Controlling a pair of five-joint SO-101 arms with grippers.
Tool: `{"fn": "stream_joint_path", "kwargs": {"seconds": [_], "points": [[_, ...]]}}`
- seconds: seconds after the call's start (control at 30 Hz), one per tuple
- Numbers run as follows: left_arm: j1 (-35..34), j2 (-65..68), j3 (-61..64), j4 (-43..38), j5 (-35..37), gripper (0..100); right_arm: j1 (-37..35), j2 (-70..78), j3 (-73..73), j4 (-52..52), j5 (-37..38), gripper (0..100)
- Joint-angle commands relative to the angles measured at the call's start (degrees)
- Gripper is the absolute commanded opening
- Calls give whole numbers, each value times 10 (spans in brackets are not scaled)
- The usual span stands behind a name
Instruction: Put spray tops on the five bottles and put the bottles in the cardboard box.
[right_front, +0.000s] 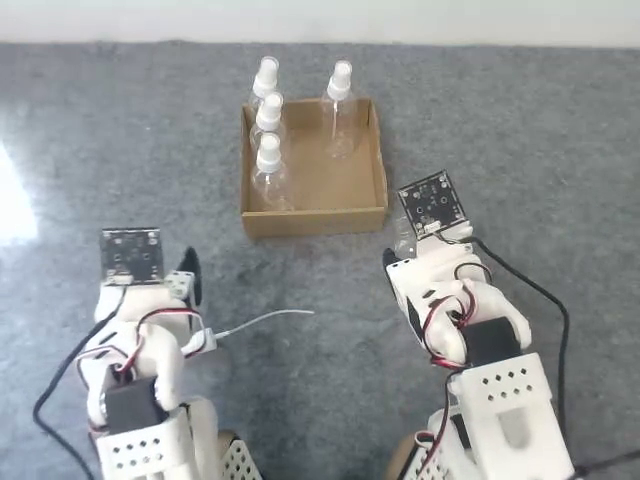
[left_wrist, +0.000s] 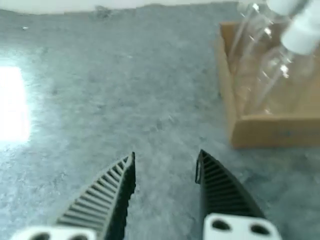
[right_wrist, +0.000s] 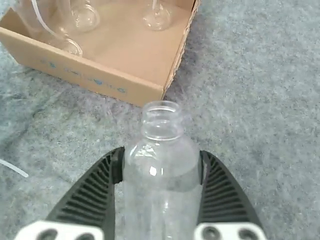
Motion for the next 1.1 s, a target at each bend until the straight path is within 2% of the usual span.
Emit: {"fn": "stream_joint_path", "kwargs": {"seconds": [0.0,0.47,0.63,0.77,0.9,1.07], "points": [[33,-3,-35,32,-20,189,6,-12,-6,-16,-5,58],[40,19,-56,79,-84,189,6,-12,-2,-16,-4,58],[40,152,-109,85,-113,189,6,-11,2,-24,-3,58],[40,266,-176,134,-196,191,6,-11,2,-24,-3,58],[36,368,-225,186,-277,238,6,-11,2,-24,-3,58],[35,480,-251,207,-345,239,6,-11,2,-24,-2,58]]}}
